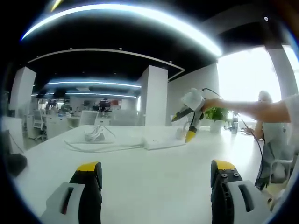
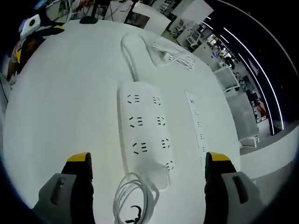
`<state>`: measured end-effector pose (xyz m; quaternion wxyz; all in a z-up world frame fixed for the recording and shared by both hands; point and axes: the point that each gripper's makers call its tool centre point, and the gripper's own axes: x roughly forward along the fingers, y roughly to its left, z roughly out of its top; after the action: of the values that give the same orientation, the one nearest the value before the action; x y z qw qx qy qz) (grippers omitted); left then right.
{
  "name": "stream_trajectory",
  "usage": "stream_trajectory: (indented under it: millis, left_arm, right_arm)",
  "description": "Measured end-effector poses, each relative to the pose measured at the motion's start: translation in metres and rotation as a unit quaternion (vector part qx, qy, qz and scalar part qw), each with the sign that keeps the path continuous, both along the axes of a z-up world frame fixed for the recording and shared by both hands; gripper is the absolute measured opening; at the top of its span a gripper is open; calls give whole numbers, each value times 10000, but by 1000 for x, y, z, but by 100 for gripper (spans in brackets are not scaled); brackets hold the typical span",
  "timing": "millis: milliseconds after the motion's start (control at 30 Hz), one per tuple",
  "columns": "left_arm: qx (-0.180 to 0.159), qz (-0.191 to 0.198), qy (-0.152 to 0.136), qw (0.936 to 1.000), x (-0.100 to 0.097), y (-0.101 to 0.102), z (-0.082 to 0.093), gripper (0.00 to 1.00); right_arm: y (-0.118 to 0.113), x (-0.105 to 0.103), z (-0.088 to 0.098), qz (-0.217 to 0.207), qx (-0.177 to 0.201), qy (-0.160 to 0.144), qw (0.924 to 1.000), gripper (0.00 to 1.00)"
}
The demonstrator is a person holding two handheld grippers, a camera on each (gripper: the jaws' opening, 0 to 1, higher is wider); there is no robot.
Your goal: Straighten the power strip on the desk, plug the charger into it
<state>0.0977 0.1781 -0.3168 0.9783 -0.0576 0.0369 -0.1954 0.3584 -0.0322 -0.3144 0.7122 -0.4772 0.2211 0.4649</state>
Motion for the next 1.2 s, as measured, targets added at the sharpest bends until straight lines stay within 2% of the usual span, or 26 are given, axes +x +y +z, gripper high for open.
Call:
stream_trajectory:
  millis: [33, 333, 467, 600, 733, 767, 900, 1033, 1200]
  left_arm:
    - [4, 2, 3, 10000, 0, 0, 0, 99]
    - [4, -59, -20, 10000, 0, -4, 3, 99]
    - [-6, -91, -25, 10000, 1, -6, 3, 99]
    - [-2, -130, -30, 9999, 1, -8, 4, 99]
    - [-12, -149, -37, 9999, 2, -9, 4, 99]
    - [-12, -158, -39, 9999, 2, -10, 4, 99]
    - [-11, -202, -55, 9998, 2, -13, 5, 99]
    - [-25, -229, -48, 9997, 3, -15, 5, 99]
    - [-38, -263, -38, 9996, 3, -17, 3, 99]
  right_arm:
    - [1, -2, 3, -48, 185, 58, 9998, 100]
    - [0, -7, 23, -335, 1095, 108, 9934, 100]
    - [2, -6, 37, -541, 1810, 246, 9817, 100]
    - [-2, -9, 50, -669, 2256, 225, 9717, 100]
    - [-7, -15, 64, -746, 2806, 242, 9566, 100]
    - [-9, -15, 66, -760, 2834, 247, 9557, 100]
    - [-17, -16, 74, -859, 3164, 291, 9443, 100]
    - [-25, -27, 83, -947, 3530, 214, 9306, 100]
    - [-35, -35, 83, -1014, 3666, 119, 9248, 100]
